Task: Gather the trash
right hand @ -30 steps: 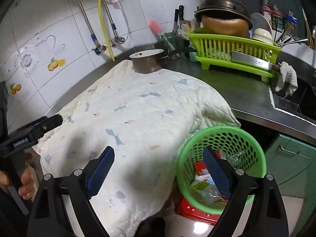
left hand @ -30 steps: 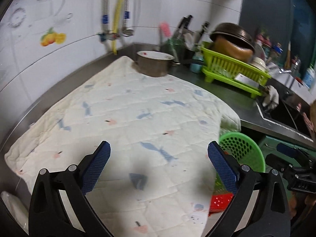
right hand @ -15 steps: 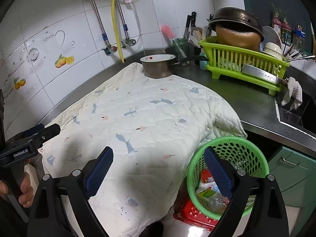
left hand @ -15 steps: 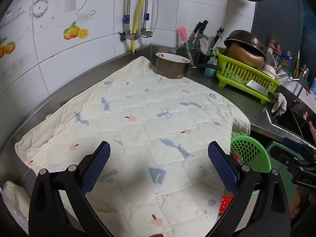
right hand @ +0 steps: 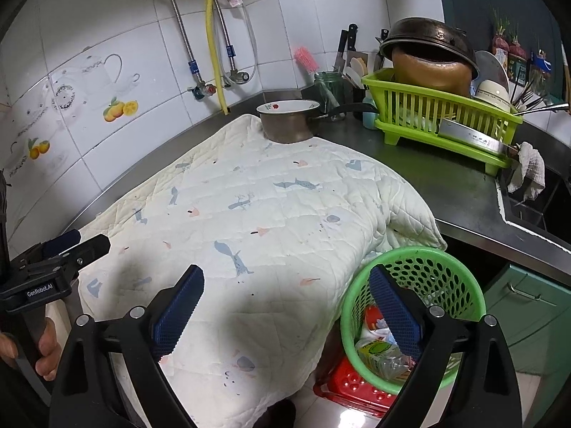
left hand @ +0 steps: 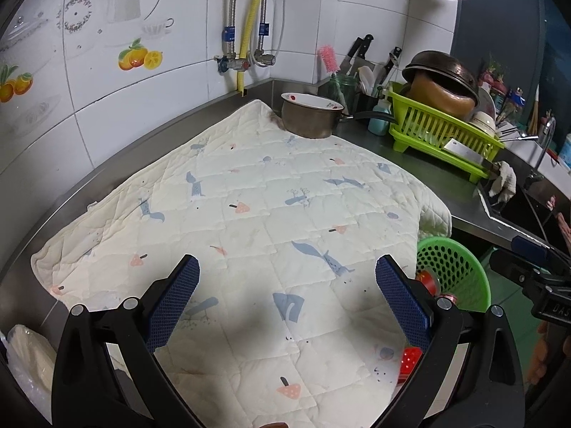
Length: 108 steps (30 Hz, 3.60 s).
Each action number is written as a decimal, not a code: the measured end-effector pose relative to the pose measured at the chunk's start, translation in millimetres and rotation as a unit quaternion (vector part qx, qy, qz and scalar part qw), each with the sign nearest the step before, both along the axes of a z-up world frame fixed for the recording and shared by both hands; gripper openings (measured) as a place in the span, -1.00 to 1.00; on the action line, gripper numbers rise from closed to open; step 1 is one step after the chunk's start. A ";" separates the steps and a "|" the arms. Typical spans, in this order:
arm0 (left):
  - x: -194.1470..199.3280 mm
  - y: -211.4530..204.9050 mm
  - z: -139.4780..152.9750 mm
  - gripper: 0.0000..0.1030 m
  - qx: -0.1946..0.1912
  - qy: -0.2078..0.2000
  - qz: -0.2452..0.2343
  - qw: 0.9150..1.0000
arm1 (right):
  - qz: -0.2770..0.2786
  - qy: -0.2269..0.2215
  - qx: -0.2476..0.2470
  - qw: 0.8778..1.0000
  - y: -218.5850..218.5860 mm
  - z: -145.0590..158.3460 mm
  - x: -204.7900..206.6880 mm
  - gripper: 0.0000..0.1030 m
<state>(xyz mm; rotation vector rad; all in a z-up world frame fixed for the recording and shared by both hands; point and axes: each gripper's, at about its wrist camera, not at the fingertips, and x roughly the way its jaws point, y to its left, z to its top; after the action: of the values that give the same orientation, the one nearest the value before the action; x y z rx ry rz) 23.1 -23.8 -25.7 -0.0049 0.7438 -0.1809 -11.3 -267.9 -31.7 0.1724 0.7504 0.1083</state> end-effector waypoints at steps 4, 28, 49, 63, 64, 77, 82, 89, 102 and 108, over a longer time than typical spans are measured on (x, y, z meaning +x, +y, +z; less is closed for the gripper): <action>-0.5 1.1 0.1 0.90 0.002 -0.001 0.000 1.000 | 0.000 0.000 0.000 1.000 2.0 0.8 -0.4 0.76; -0.3 8.1 4.4 0.90 0.002 -0.002 0.005 1.000 | 0.005 -0.002 0.000 1.000 9.6 2.0 1.4 0.76; 0.7 9.0 4.8 0.90 0.000 -0.001 0.007 1.000 | 0.008 -0.003 0.002 1.000 8.8 3.9 3.2 0.77; 2.2 9.8 4.4 0.90 0.001 -0.001 0.006 1.000 | 0.009 -0.003 0.001 1.000 10.1 3.0 3.8 0.77; 2.3 9.9 4.4 0.90 0.002 -0.001 0.006 1.000 | 0.009 -0.002 0.001 1.000 10.1 3.0 3.9 0.77; 1.9 8.0 3.8 0.90 0.002 -0.002 0.008 1.000 | 0.008 -0.002 0.001 1.000 9.6 2.5 4.0 0.77; 0.9 3.8 4.3 0.90 0.004 -0.005 0.009 1.000 | 0.008 -0.003 -0.001 1.000 9.5 2.3 3.5 0.77; -3.2 0.2 8.2 0.90 0.003 -0.011 0.011 1.000 | 0.005 -0.003 -0.001 1.000 8.1 1.0 3.7 0.77; -7.9 -3.8 11.8 0.90 0.014 -0.027 0.017 0.999 | 0.007 -0.004 0.000 1.000 8.3 1.0 1.7 0.77; -7.7 1.1 12.0 0.90 0.011 -0.023 0.024 0.999 | 0.010 -0.003 0.003 1.000 10.6 0.0 2.4 0.77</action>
<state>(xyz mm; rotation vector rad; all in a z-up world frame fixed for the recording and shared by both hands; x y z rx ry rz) 15.3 -22.8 -13.8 0.0021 0.6982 -0.1274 -8.9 -257.4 -31.7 0.1691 0.7455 0.1300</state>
